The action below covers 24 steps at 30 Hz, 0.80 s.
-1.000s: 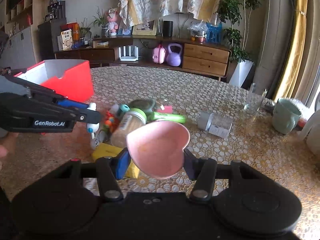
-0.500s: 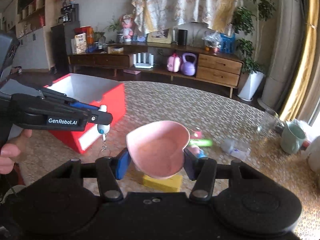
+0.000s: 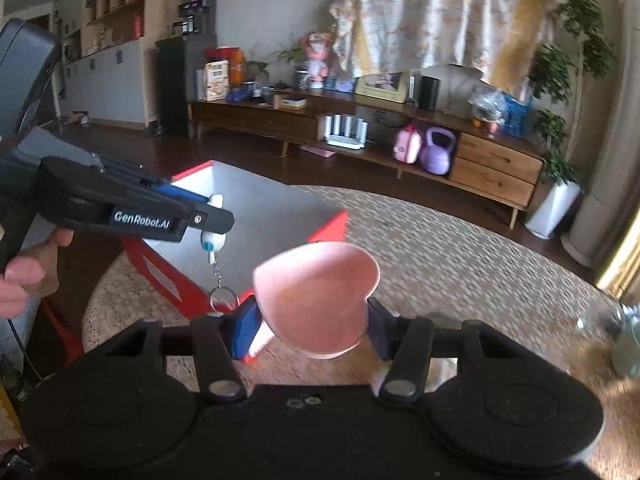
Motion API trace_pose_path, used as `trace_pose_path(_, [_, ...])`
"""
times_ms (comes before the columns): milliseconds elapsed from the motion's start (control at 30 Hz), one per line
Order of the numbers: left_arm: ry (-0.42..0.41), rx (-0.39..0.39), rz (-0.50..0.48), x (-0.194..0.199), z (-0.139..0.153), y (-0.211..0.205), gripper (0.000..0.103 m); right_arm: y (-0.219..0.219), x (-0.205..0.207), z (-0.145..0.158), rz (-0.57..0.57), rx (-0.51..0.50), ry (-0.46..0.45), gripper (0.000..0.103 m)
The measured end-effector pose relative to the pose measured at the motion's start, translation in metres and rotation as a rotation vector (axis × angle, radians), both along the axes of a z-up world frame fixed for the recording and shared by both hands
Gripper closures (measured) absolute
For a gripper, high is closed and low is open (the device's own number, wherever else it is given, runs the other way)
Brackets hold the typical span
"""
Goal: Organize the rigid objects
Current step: 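Carry the pink heart dish and white-blue figure over the red box with both tools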
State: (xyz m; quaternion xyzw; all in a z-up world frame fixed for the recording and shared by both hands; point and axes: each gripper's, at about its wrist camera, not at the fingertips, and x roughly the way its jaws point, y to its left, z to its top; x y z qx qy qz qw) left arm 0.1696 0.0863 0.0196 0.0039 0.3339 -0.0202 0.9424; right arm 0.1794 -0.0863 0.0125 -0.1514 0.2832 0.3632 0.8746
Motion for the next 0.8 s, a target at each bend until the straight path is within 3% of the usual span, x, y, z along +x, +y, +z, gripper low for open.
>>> trace_pose_path(433, [0.002, 0.065, 0.168, 0.020, 0.003, 0.092, 0.083, 0.100, 0.016, -0.015, 0.091, -0.053, -0.020, 0.048])
trace_pose_path(800, [0.128, 0.112, 0.232, 0.055, -0.041, 0.136, 0.083, 0.165, 0.051, -0.065, 0.107, -0.135, 0.083, 0.048])
